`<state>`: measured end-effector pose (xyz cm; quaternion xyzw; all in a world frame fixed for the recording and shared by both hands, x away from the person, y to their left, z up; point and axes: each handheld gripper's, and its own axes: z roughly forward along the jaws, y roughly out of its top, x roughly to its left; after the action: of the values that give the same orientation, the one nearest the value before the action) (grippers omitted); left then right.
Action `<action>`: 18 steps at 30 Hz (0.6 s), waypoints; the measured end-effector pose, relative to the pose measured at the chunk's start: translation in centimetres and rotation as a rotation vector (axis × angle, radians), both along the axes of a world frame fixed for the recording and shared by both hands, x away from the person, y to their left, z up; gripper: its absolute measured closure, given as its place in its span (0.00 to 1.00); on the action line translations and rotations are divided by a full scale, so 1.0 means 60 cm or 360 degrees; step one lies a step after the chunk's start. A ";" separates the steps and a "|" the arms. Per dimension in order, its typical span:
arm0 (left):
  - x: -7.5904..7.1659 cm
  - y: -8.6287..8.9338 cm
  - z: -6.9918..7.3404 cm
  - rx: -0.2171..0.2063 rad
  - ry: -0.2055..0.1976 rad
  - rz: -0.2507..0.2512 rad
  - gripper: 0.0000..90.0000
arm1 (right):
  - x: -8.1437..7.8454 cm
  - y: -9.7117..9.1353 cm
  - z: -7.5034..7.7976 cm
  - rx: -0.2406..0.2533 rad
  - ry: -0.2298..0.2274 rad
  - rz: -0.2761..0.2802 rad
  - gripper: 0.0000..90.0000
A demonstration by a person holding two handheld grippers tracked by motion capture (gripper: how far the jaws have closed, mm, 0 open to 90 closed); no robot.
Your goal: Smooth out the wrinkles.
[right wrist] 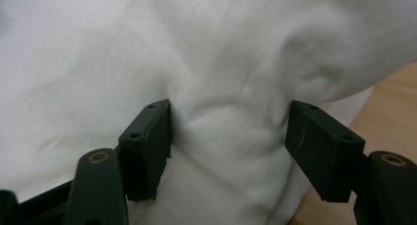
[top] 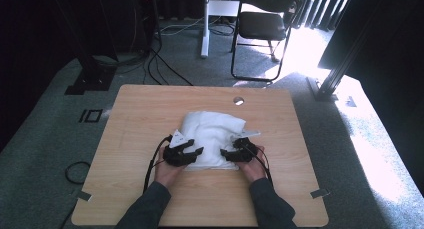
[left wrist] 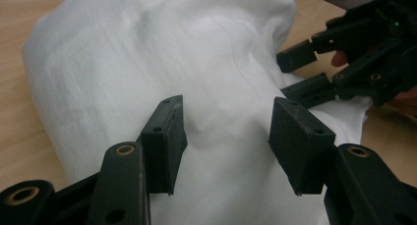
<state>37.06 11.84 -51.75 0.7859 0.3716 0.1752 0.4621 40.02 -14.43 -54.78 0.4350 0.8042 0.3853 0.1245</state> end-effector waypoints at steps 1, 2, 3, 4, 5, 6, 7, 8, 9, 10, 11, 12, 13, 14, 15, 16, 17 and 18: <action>0.009 -0.001 0.001 0.0013 -0.0003 0.0027 0.53 | 0.010 0.004 0.001 -0.0011 -0.0007 -0.0004 0.37; 0.021 -0.001 0.002 0.0030 -0.0006 0.0055 0.53 | 0.020 0.008 0.002 -0.0022 -0.0017 -0.0014 0.37; 0.028 -0.001 0.003 0.0044 -0.0007 0.0068 0.53 | 0.033 0.015 0.003 -0.0035 -0.0022 -0.0022 0.37; 0.028 -0.001 0.003 0.0044 -0.0007 0.0068 0.53 | 0.040 0.018 0.005 -0.0044 -0.0022 -0.0030 0.37; 0.044 0.000 0.005 0.0055 -0.0006 0.0105 0.53 | 0.051 0.024 0.006 -0.0053 -0.0026 -0.0036 0.37; 0.051 0.002 0.006 0.0056 -0.0001 0.0117 0.53 | 0.057 0.027 0.007 -0.0058 -0.0021 -0.0040 0.37; 0.057 0.004 0.008 0.0043 -0.0003 0.0141 0.52 | 0.065 0.029 0.008 -0.0056 -0.0020 -0.0041 0.37; 0.060 0.005 0.009 0.0037 -0.0004 0.0152 0.51 | 0.073 0.031 0.008 -0.0048 -0.0016 -0.0033 0.35; 0.061 0.008 0.011 0.0013 -0.0002 0.0165 0.51 | 0.077 0.030 0.008 -0.0037 -0.0010 -0.0030 0.32; 0.060 0.012 0.015 0.0004 -0.0003 0.0188 0.50 | 0.080 0.027 0.010 -0.0010 -0.0005 -0.0026 0.30; 0.056 0.018 0.022 -0.0007 -0.0010 0.0212 0.48 | 0.080 0.021 0.013 0.0035 0.0011 -0.0032 0.29; 0.050 0.026 0.030 -0.0030 -0.0019 0.0222 0.47 | 0.077 0.013 0.020 0.0077 0.0007 -0.0040 0.28; 0.043 0.037 0.038 -0.0072 -0.0028 0.0234 0.46 | 0.069 0.003 0.028 0.0105 -0.0019 -0.0059 0.27; 0.033 0.052 0.049 -0.0103 -0.0035 0.0244 0.46 | 0.061 -0.007 0.038 0.0111 -0.0050 -0.0069 0.27; 0.026 0.062 0.055 -0.0102 -0.0044 0.0248 0.45 | 0.048 -0.022 0.051 0.0114 -0.0074 -0.0073 0.27; 0.017 0.076 0.063 -0.0105 -0.0058 0.0256 0.45 | 0.040 -0.032 0.059 0.0120 -0.0095 -0.0082 0.27; 0.007 0.091 0.071 -0.0110 -0.0061 0.0264 0.45 | 0.027 -0.047 0.069 0.0136 -0.0125 -0.0098 0.27; -0.004 0.106 0.077 -0.0117 -0.0067 0.0274 0.45 | 0.016 -0.064 0.080 0.0152 -0.0162 -0.0115 0.26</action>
<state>36.85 18.22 -47.12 0.7298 0.4340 0.2170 0.4815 40.95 -18.25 -49.99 0.4491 0.7614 0.4401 0.1581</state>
